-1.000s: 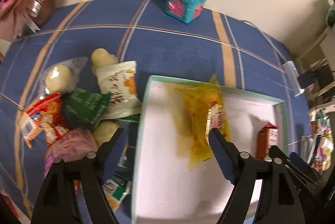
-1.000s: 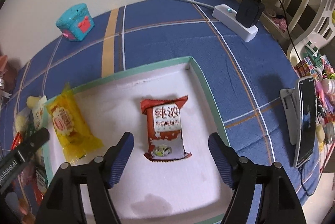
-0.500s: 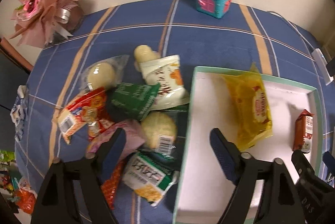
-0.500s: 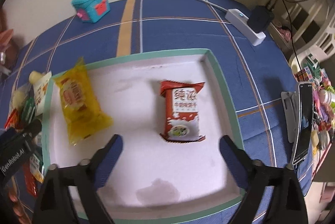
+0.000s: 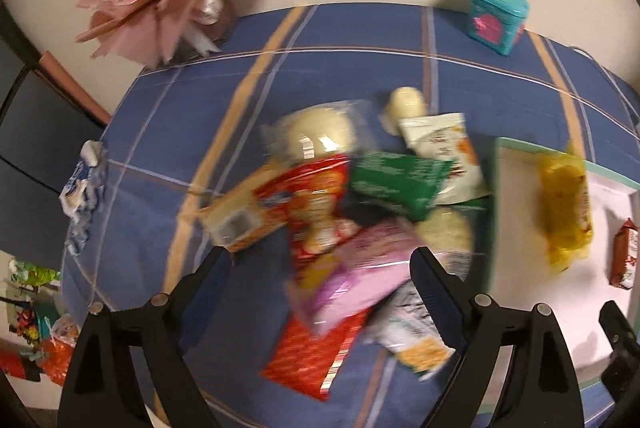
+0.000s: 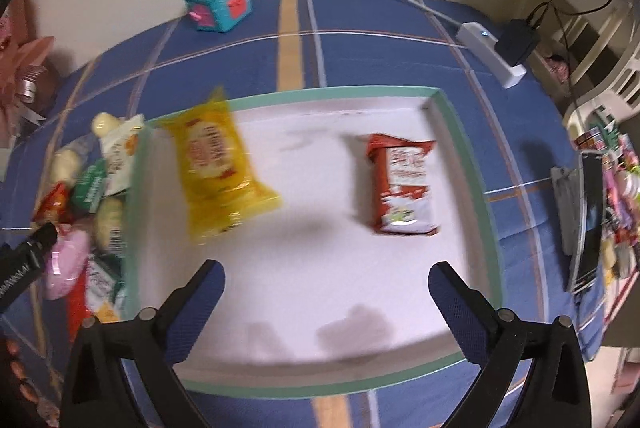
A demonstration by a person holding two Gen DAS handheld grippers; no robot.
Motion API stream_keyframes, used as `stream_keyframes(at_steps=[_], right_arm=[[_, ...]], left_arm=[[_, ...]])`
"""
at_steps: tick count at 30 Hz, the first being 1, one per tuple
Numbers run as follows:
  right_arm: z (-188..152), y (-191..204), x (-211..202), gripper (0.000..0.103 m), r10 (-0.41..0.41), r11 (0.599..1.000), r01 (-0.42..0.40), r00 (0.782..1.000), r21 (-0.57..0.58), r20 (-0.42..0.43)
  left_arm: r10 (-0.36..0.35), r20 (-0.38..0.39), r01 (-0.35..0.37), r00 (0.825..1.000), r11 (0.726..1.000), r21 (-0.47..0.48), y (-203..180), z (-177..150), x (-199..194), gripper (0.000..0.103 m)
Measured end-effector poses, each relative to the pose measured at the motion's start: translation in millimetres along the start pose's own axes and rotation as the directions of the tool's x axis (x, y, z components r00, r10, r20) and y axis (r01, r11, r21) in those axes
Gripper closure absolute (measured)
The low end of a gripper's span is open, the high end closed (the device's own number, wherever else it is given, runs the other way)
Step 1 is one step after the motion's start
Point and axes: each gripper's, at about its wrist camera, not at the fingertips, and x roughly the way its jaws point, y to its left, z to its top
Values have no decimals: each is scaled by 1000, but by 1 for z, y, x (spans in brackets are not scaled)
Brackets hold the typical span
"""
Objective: Organize snacks
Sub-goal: 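Withdraw both open grippers from the tray back over the snack pile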
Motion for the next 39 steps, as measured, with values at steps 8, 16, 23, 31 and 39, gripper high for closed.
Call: stream_keyframes(at_steps=[8, 16, 23, 31, 39], right_arm=[[-11, 44, -13, 0, 55, 997, -55, 998, -47, 0], [-18, 102, -13, 0, 104, 985, -103, 995, -141, -5], [-26, 147, 2, 0, 134, 958, -139, 990, -251, -38], [-34, 170, 32, 0, 104, 940, -128, 990, -316, -92], [-47, 198, 40, 0, 71, 893, -88, 996, -442, -54]], left_arm=[[41, -27, -43, 999, 996, -81, 49, -8, 9, 12], [-1, -54, -8, 999, 987, -162, 82, -13, 16, 12], [-32, -103, 10, 994, 980, -199, 94, -16, 33, 12], [-85, -238, 25, 968, 968, -248, 97, -27, 78, 12], [-106, -293, 24, 950, 962, -271, 99, -32, 100, 12]])
